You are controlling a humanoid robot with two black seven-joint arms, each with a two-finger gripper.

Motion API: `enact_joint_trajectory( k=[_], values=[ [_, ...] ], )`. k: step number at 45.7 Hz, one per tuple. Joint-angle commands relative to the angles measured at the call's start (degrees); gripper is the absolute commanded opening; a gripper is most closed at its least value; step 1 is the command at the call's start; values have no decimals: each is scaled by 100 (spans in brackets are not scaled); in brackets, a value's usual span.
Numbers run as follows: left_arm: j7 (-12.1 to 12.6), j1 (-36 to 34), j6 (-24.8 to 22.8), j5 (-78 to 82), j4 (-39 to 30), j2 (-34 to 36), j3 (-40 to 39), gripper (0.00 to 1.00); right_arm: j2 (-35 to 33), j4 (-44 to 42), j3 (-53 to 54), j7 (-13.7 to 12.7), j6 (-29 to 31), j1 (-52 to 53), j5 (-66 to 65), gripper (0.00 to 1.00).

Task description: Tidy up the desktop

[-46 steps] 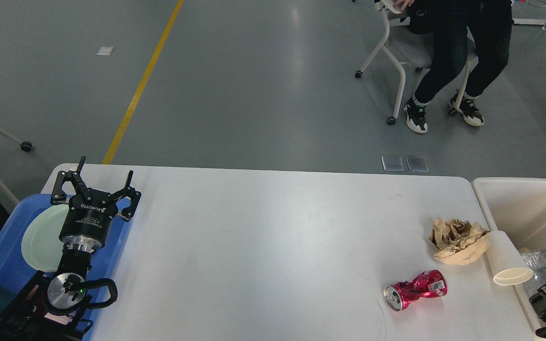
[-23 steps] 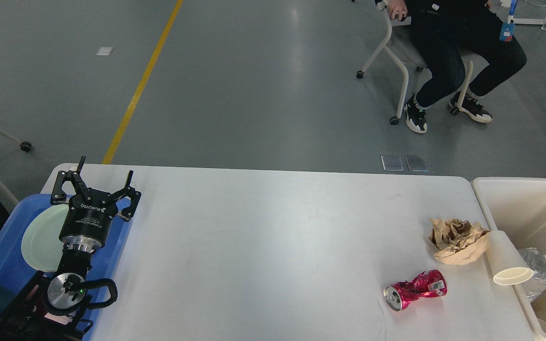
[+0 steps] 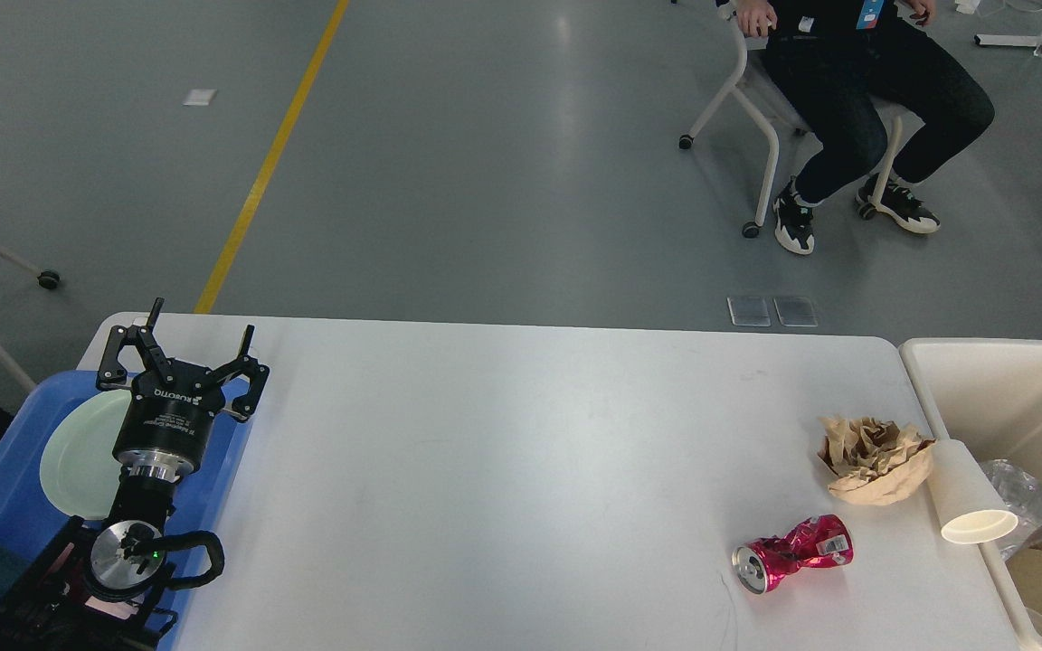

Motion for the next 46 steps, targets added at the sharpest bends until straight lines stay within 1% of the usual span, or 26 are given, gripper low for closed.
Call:
enact_joint_trajectory(
  k=[1,4,7,10,14,18,25,28,30,33,37,43,46],
  values=[
    [0,-3,0,1,0,0,0,96,190,411,-126,-282,398,758,-263,100],
    [0,5,0,1,0,0,0,96,208,1148,-319,-449,442,1337,-299,100],
    [0,5,0,1,0,0,0,96,217,2105,-670,-538,451,2031,-299,100],
    [0,-3,0,1,0,0,0,96,339,3019,-1066,-547,451,2805,-299,100],
    [0,-3,0,1,0,0,0,96,708,4022,-1488,-547,512,3710,-255,100],
    [0,-3,0,1,0,0,0,96,1112,4735,-1735,-547,924,4484,-211,100],
    [0,5,0,1,0,0,0,96,1245,5597,-1726,-512,2093,5724,193,100],
    [0,5,0,1,0,0,0,96,1254,5983,-1753,-512,2392,6102,439,100],
    [0,5,0,1,0,0,0,96,1271,6395,-1762,-512,2577,6418,571,100],
    [0,-3,0,1,0,0,0,96,1306,6827,-1779,-520,2611,6814,616,100],
    [0,5,0,1,0,0,0,96,1307,7144,-1779,-512,2611,7052,633,100],
    [0,5,0,1,0,0,0,96,1315,7180,-1884,-512,2611,7061,642,100],
    [0,5,0,1,0,0,0,96,1359,7171,-1998,-450,2526,7052,659,100]
  ],
)
